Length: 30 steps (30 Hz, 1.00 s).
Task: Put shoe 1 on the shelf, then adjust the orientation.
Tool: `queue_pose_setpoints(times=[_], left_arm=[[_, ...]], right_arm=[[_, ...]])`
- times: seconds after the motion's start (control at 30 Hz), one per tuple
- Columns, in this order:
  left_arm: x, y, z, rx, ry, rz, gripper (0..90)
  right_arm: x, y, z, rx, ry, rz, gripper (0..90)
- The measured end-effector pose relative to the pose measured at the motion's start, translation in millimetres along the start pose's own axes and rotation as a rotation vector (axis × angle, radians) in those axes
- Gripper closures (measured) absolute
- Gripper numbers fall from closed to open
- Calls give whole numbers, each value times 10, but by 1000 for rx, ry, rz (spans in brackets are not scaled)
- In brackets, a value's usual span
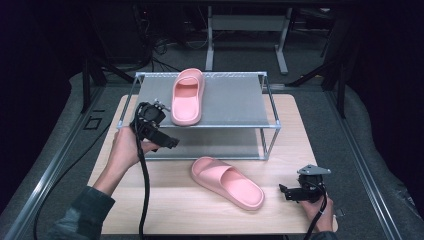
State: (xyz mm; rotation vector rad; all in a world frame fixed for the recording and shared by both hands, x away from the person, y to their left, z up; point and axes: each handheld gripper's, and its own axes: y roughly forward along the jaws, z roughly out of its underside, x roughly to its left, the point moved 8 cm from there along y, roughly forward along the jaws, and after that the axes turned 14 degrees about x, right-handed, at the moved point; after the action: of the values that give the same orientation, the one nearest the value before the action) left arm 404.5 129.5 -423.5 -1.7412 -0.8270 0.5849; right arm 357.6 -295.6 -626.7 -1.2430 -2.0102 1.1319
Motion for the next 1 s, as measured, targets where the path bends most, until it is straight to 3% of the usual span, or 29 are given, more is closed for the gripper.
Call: queue_pose_setpoints(times=[0.37,0.7,1.0], left_arm=[[19,266,411,17,-23,16,98],[11,603,762,25,-34,-53,19],[19,959,1077,6,-81,-55,1]], right_arm=[[0,0,0,0,0,-1,9],[-5,-1,1,4,2,7,9],[-2,0,0,2,1,2,9]])
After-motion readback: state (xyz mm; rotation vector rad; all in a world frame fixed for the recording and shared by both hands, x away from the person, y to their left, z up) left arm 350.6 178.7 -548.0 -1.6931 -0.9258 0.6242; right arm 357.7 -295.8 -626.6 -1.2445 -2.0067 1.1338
